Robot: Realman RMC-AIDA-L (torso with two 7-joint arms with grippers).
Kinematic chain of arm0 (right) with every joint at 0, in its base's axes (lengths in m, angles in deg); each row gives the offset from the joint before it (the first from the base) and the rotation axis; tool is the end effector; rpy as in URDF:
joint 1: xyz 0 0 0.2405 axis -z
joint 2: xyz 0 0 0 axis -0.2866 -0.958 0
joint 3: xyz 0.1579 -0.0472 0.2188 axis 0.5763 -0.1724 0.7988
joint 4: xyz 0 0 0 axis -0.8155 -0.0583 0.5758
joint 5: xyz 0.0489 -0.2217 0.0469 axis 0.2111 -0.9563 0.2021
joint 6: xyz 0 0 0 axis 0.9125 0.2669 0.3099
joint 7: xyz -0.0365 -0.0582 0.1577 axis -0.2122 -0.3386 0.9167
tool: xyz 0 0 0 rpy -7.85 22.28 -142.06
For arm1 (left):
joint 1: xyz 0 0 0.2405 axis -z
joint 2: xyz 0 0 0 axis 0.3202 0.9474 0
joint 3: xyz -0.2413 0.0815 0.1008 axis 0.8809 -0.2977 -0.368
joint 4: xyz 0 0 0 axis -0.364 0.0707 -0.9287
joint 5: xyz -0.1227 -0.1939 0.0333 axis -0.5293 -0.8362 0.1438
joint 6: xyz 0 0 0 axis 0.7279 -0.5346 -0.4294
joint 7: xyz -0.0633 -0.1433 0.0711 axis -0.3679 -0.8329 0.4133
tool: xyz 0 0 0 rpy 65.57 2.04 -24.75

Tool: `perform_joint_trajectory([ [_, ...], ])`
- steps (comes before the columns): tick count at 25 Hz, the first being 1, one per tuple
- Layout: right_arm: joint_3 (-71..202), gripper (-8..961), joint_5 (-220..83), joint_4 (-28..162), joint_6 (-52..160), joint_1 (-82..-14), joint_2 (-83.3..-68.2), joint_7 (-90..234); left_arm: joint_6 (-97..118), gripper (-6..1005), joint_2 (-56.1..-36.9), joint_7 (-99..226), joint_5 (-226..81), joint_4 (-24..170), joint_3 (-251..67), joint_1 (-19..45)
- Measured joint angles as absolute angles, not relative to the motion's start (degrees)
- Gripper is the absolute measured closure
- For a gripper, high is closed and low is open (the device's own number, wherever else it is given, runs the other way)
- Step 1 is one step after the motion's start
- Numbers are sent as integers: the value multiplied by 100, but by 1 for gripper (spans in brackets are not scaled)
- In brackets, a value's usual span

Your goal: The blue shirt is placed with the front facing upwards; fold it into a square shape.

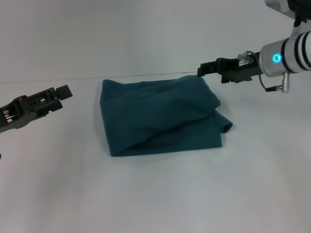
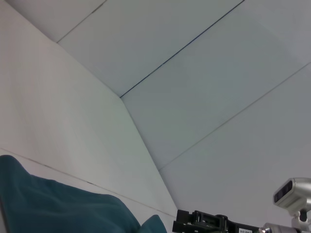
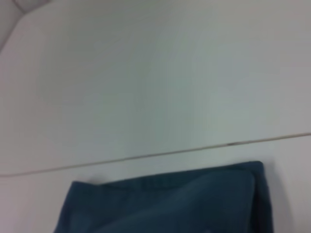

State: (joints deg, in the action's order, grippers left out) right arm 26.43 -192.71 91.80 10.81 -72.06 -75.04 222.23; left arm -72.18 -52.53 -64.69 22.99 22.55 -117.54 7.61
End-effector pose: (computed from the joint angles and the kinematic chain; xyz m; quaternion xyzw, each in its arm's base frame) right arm 0.2287 0.5332 -0.0061 -0.7424 0.5905 0.1248 0.2908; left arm -0.2769 0.3789 0.0448 -0.7419 -0.5352 -0.3849 0.1223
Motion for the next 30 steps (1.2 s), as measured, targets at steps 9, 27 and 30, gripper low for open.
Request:
perform_joint_trajectory([
  [9, 2634, 54, -19088, 8860, 1586, -7298, -7653, 22196, -7040, 202, -5279, -6420, 2299, 2289, -11745, 779],
  [27, 2588, 158, -18929, 8470, 2221, -7478, -7891, 22043, -6877, 202, -5290, -6343, 2300, 2416, -11745, 822],
  [30, 2616, 184, -18927, 8480, 2154, -7454, -7896, 22079, -6859, 202, -5300, -6342, 2300, 2435, -11758, 826],
])
